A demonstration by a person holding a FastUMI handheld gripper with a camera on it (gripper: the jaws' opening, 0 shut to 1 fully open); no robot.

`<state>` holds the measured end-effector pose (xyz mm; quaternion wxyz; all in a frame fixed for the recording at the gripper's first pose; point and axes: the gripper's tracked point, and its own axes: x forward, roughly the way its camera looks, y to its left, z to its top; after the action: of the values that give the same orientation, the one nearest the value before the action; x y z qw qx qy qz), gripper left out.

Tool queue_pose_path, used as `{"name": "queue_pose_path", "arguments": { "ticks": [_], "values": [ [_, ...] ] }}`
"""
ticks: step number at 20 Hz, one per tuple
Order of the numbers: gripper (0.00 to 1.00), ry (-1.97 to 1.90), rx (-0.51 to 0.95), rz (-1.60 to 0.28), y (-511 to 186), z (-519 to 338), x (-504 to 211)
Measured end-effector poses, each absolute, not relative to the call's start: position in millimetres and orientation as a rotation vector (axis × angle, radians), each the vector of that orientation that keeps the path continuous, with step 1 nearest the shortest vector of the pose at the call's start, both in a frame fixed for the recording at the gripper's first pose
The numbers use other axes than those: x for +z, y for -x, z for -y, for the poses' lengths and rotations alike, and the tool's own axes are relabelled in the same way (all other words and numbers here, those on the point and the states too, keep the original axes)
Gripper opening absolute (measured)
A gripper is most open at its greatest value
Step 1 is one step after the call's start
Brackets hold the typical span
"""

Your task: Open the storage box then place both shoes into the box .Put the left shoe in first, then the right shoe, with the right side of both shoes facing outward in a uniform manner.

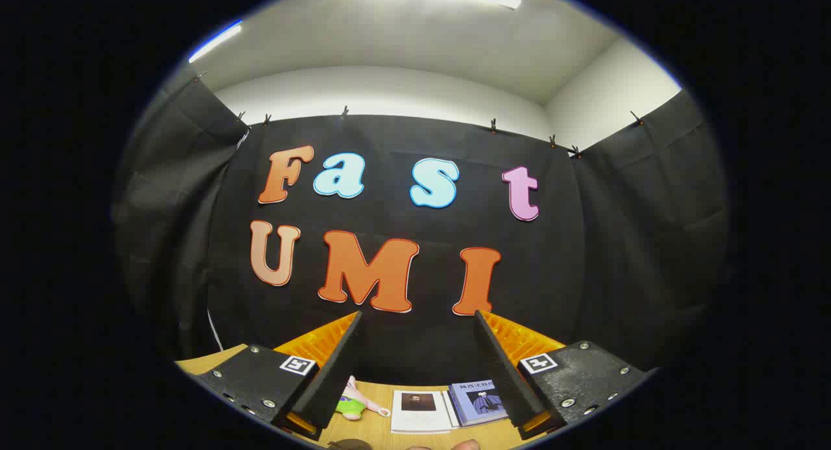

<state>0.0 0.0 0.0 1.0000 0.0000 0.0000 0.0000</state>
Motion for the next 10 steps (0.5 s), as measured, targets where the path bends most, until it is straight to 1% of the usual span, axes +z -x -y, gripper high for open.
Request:
{"name": "queue_pose_path", "arguments": {
  "ticks": [10],
  "values": [
    [0.99, -0.007, 0.051, -0.025, 3.0, -14.9, -3.3]
  ]
}}
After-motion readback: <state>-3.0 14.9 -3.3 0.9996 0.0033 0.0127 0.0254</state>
